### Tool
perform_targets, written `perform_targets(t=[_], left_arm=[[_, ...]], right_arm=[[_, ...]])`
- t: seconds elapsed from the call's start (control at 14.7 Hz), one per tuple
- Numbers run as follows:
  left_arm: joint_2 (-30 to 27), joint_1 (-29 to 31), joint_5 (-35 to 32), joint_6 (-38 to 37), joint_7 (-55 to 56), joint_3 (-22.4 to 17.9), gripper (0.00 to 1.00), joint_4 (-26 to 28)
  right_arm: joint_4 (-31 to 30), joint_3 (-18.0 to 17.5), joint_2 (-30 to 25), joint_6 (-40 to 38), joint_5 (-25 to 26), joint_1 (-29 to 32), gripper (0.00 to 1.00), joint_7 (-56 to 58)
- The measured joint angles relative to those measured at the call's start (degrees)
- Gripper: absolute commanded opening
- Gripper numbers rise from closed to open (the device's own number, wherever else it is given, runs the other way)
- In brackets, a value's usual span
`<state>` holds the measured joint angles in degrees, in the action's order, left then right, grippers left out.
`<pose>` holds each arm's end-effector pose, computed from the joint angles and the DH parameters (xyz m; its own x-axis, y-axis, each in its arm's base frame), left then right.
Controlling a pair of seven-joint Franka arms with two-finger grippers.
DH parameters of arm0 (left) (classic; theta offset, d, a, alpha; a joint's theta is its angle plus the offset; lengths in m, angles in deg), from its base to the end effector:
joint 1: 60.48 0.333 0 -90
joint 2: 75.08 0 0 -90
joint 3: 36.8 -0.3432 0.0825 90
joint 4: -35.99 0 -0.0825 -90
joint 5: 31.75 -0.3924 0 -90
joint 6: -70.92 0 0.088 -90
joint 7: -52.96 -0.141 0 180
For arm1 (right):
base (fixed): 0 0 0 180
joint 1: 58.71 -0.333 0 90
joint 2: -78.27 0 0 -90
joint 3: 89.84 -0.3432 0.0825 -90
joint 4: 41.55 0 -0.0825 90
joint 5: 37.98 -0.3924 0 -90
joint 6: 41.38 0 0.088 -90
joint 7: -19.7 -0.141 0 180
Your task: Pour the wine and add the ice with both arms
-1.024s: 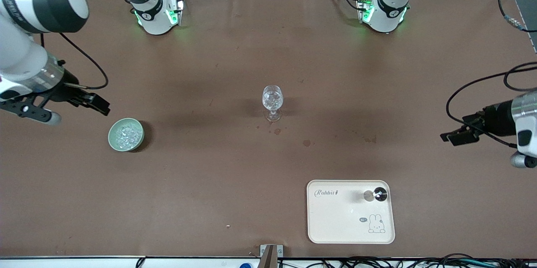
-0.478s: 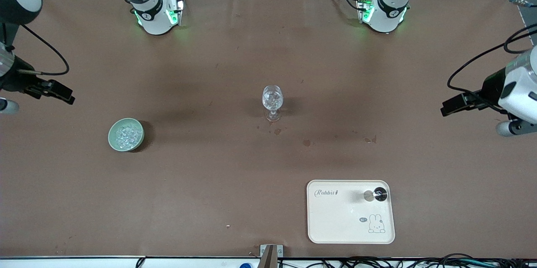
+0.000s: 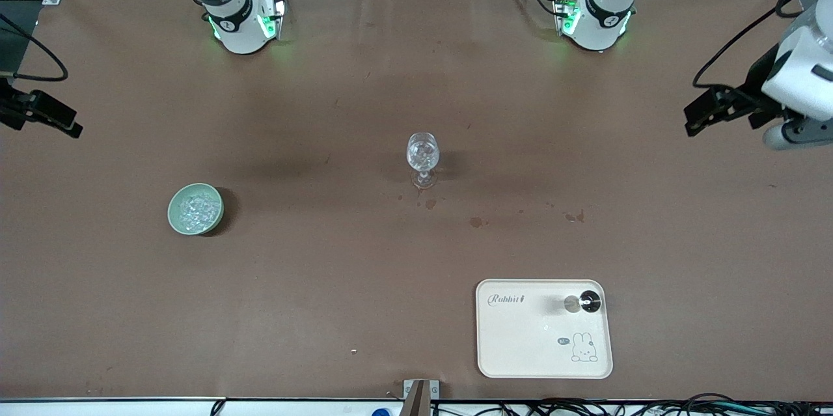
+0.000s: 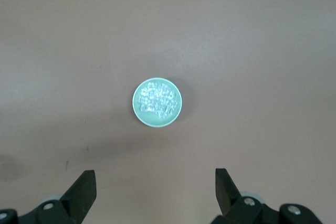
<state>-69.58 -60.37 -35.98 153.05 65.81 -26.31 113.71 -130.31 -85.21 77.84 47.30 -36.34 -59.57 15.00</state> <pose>0.5733 -0.0875 0.6534 0.9986 0.0534 -0.0044 0.0530 -0.9969 -0.0583 0.5571 -0.0410 0.6303 0.9890 -0.1479 0.0084 -0.1481 -0.9886 0.0274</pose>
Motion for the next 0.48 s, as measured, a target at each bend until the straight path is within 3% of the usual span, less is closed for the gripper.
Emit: perform_targets(t=[0.2,0.48], left_arm=[[-5.25,-2.89,0.38,0.00,-5.12,-4.79,1.00,6.03],[-10.56,-4.03,0.57,1.98,-5.16,-5.44,1.00,12.94]], right_arm=[[1.88,-0.08,0.04,-1.91,0.00,0.17,1.00,1.98],[5.05,-0.04,0.46,-3.00,-0.07,0.81,1.00,4.18]])
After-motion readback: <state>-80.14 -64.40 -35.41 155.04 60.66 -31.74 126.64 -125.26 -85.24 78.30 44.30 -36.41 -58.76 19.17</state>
